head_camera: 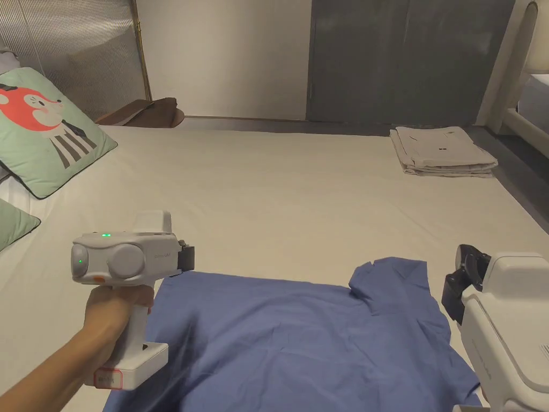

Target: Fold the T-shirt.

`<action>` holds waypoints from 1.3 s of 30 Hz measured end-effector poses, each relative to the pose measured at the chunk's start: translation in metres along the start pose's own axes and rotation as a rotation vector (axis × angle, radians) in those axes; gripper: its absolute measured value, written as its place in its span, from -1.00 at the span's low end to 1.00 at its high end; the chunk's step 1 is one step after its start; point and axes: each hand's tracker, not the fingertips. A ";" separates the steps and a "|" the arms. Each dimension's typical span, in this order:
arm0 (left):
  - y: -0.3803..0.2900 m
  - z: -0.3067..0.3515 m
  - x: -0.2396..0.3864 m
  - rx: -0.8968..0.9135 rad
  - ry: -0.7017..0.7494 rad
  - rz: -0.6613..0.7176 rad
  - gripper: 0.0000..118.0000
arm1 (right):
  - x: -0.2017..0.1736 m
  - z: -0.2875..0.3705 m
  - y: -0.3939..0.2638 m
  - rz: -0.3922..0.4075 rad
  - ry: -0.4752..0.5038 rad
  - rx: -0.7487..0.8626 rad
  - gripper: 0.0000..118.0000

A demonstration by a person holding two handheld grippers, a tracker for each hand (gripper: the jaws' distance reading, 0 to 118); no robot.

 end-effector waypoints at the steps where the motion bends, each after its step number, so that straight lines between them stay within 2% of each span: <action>1: 0.006 -0.016 -0.006 -0.016 0.012 0.003 -1.00 | 0.000 -0.008 -0.002 0.000 -0.002 -0.006 -1.00; 4: 0.015 -0.060 -0.020 -0.074 0.051 -0.021 -0.98 | 0.001 -0.032 -0.008 -0.003 -0.009 -0.030 -1.00; 5: 0.017 -0.073 -0.025 -0.109 0.047 -0.024 -0.84 | 0.001 -0.038 -0.010 -0.005 -0.011 -0.036 -1.00; 6: 0.018 -0.088 -0.030 -0.134 0.060 -0.013 -0.55 | 0.002 -0.047 -0.014 -0.001 -0.013 -0.048 -1.00; 7: 0.018 -0.101 -0.034 -0.176 0.075 -0.007 -0.55 | 0.002 -0.054 -0.017 0.004 -0.017 -0.061 -1.00; 8: 0.018 -0.111 -0.038 -0.193 0.098 0.019 -0.41 | 0.002 -0.061 -0.020 0.008 -0.018 -0.069 -1.00; 9: 0.016 -0.120 -0.043 -0.182 0.105 0.058 -0.14 | 0.003 -0.065 -0.023 0.009 -0.020 -0.075 -1.00; 10: 0.015 -0.129 -0.047 -0.203 0.094 0.067 0.29 | 0.006 -0.072 -0.029 0.010 -0.021 -0.082 -1.00; 11: 0.013 -0.136 -0.050 -0.225 0.099 0.084 0.47 | 0.008 -0.076 -0.032 0.012 -0.026 -0.089 -1.00; 12: 0.011 -0.145 -0.053 -0.239 0.108 0.098 0.55 | 0.009 -0.080 -0.036 0.012 -0.029 -0.096 -1.00; 17: 0.002 -0.167 -0.059 -0.271 0.137 0.099 0.49 | 0.016 -0.095 -0.057 0.013 -0.043 -0.138 -1.00; 18: 0.000 -0.170 -0.057 -0.308 0.140 0.087 0.35 | 0.017 -0.097 -0.063 0.013 -0.042 -0.145 -1.00; 20: -0.004 -0.173 -0.052 -0.320 0.150 0.052 -0.14 | 0.019 -0.100 -0.068 0.014 -0.044 -0.160 -1.00; 23: -0.011 -0.176 -0.041 -0.305 0.186 -0.056 -0.33 | 0.022 -0.102 -0.071 0.010 -0.045 -0.176 -1.00; 24: -0.013 -0.174 -0.037 -0.294 0.189 -0.064 -0.50 | 0.024 -0.102 -0.072 0.011 -0.047 -0.180 -1.00; 26: -0.013 -0.171 -0.028 -0.295 0.169 -0.065 -0.98 | 0.024 -0.101 -0.068 0.016 -0.050 -0.184 -1.00; 31: -0.011 -0.152 -0.013 -0.251 0.189 -0.157 -0.97 | 0.034 -0.124 -0.063 0.009 -0.038 -0.228 -1.00; 34: -0.005 -0.128 -0.013 -0.212 0.157 -0.157 -0.98 | 0.050 -0.163 -0.060 -0.067 0.001 -0.359 -0.98; 35: -0.001 -0.121 -0.013 -0.208 0.136 -0.148 -0.97 | 0.054 -0.178 -0.062 -0.084 0.008 -0.415 -0.89; 36: 0.001 -0.114 -0.012 -0.200 0.121 -0.146 -0.98 | 0.060 -0.195 -0.065 -0.113 0.012 -0.479 -0.63; 37: 0.003 -0.107 -0.011 -0.188 0.119 -0.155 -0.98 | 0.064 -0.209 -0.071 -0.139 -0.006 -0.505 -0.63; 38: 0.005 -0.101 -0.010 -0.175 0.115 -0.162 -0.98 | 0.072 -0.227 -0.077 -0.127 -0.009 -0.548 -0.50; 39: 0.009 -0.102 -0.014 -0.170 0.105 -0.164 -0.98 | 0.074 -0.240 -0.084 -0.128 -0.011 -0.608 -0.22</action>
